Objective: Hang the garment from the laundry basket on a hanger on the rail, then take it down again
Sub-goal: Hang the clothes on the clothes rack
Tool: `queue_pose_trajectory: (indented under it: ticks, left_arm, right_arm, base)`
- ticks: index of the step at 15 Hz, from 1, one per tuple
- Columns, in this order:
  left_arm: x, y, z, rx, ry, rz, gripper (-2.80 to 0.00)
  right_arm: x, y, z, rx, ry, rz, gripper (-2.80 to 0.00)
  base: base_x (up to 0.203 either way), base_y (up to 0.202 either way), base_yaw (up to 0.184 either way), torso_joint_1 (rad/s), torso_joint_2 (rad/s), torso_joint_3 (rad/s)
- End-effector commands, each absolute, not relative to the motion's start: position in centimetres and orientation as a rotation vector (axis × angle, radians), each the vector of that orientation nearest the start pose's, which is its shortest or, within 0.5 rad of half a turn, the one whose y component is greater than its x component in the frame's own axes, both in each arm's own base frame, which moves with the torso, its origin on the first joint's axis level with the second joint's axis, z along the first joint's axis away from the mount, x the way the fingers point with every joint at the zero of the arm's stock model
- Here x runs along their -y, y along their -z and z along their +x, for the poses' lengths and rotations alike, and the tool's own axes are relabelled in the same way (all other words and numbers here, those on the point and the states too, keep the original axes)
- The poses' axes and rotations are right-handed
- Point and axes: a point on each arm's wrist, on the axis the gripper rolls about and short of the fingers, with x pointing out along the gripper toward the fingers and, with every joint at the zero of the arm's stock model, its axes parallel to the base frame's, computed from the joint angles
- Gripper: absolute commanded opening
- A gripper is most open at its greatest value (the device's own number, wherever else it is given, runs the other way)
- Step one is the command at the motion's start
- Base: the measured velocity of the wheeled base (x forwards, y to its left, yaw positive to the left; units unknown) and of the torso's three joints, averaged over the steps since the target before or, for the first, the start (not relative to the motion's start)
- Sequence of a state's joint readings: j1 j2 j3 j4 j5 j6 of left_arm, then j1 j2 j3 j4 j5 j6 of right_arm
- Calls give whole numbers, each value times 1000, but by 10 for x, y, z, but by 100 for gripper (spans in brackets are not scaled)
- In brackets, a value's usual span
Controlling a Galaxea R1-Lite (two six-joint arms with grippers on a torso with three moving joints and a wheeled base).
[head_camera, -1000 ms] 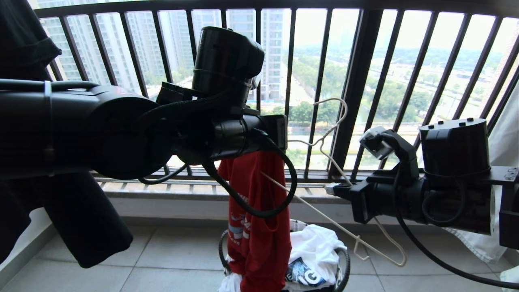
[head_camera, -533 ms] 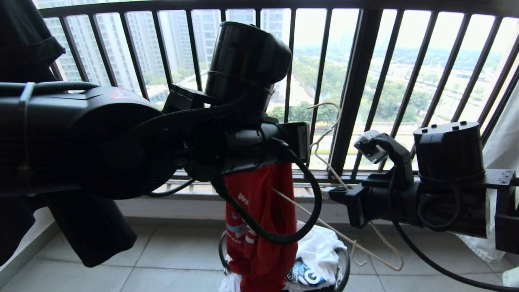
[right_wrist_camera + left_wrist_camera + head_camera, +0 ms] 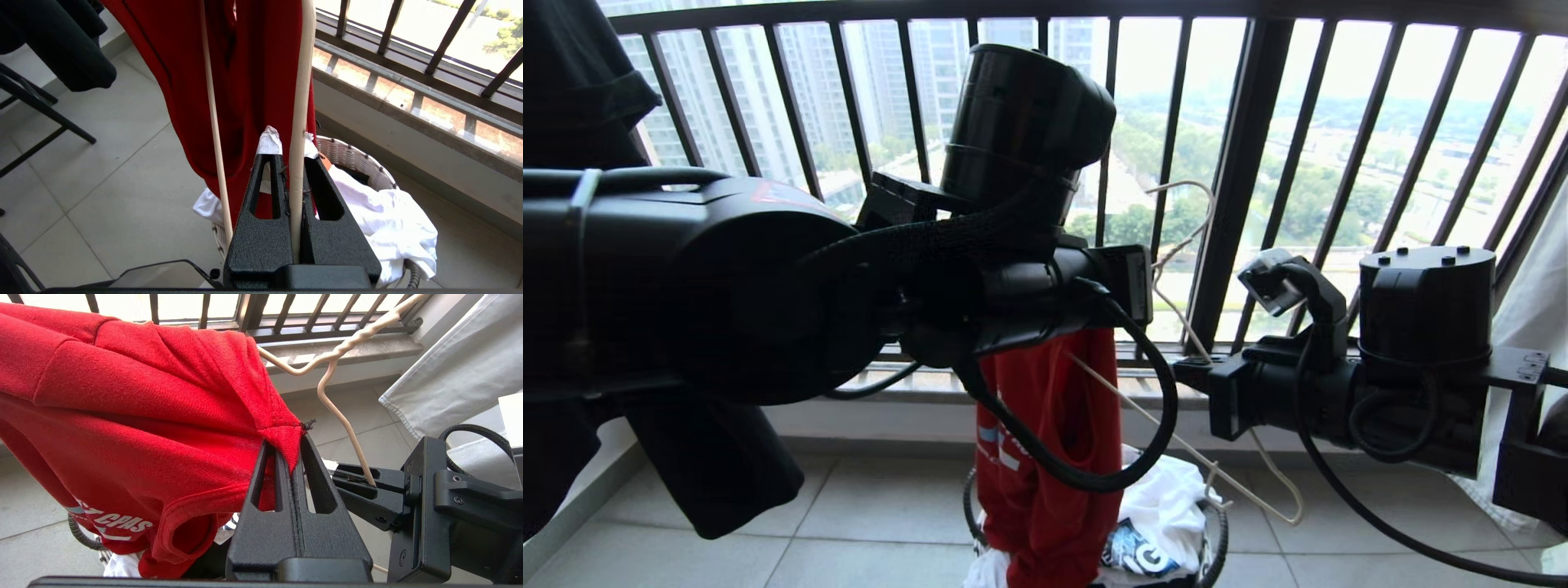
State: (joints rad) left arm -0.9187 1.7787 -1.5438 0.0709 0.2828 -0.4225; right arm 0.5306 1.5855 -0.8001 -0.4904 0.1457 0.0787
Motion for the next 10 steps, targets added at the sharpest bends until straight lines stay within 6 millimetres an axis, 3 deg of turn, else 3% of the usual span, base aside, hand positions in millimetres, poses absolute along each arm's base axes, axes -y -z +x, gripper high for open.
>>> queue_pose_trajectory:
  ticks: [1,5,10]
  left_arm:
    - [273,-296,217,-369,562,-255,-280]
    - [269,-306,212,-325,579,-308,-280]
    - [268,-318,185,-333,683,-349,-280]
  right_arm:
    - [-148,-190,245,-318,-663,18,-280]
    - [-155,-184,249,-251,-680,27,-280]
    - [-162,-181,245,-254,-705,25,-280]
  base:
    - [0,0,0,0,0,0]
    - [0,0,0,0,0,0]
    - [0,0,0,0,0,0]
